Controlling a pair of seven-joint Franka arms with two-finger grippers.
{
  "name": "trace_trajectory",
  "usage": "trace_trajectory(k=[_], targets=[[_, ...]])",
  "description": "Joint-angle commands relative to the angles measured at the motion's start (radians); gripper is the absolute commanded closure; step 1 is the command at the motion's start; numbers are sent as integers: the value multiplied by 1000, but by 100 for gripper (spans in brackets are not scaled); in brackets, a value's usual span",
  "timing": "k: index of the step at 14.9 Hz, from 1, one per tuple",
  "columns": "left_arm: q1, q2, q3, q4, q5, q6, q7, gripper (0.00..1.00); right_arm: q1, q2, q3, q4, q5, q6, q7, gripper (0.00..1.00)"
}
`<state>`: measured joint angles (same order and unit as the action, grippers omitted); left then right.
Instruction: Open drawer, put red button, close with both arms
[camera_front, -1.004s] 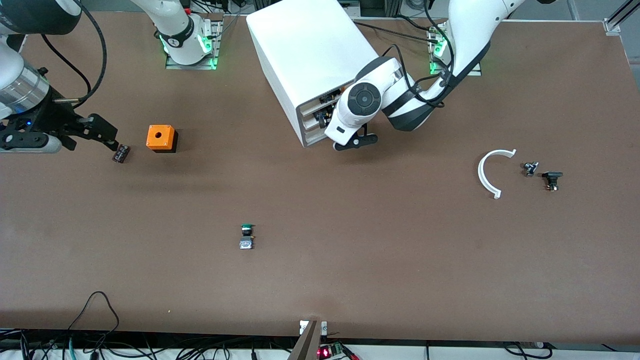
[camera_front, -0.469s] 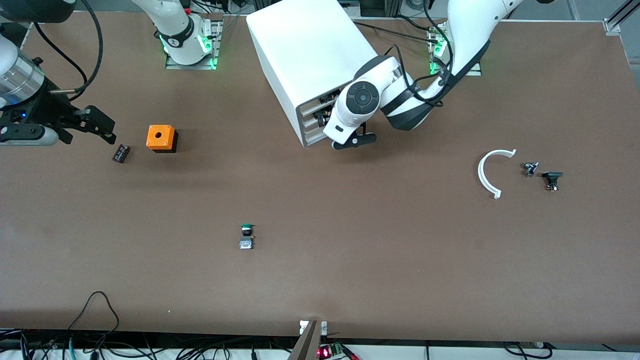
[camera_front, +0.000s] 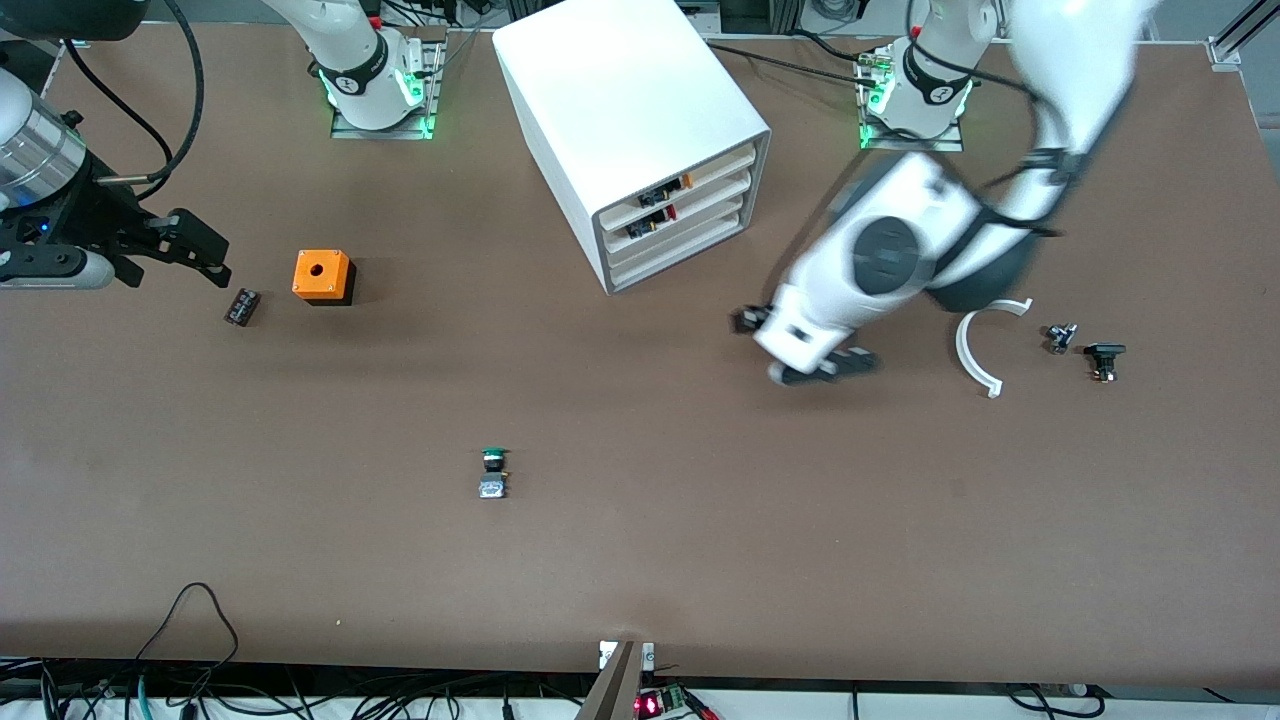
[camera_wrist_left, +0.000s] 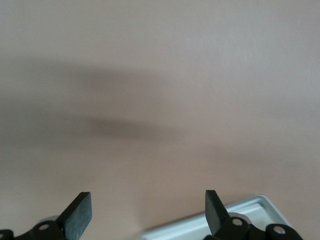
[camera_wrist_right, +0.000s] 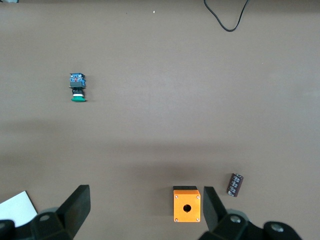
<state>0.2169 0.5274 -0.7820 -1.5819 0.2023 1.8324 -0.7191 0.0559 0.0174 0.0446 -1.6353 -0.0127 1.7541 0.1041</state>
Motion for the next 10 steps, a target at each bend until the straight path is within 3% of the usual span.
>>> trace_trajectory(k=[1,5,6,8,10], targets=[[24,-38,-2,104,84,-123,179,0,-18,3,15,17,-7,-18,-18,0],[104,-44,-2,256,104,-284,418,0,-10,6,20,25,-9,-16,-11,0],[96,-79,36,263,86,-288,485,0,-10,16,20,38,-7,-18,-11,0],[59,-148,156,254,56,-280,579,0,-13,22,18,51,-1,-18,-17,0],[-45,-234,350,223,-35,-278,633,0,-10,24,20,58,-6,-16,-17,0]])
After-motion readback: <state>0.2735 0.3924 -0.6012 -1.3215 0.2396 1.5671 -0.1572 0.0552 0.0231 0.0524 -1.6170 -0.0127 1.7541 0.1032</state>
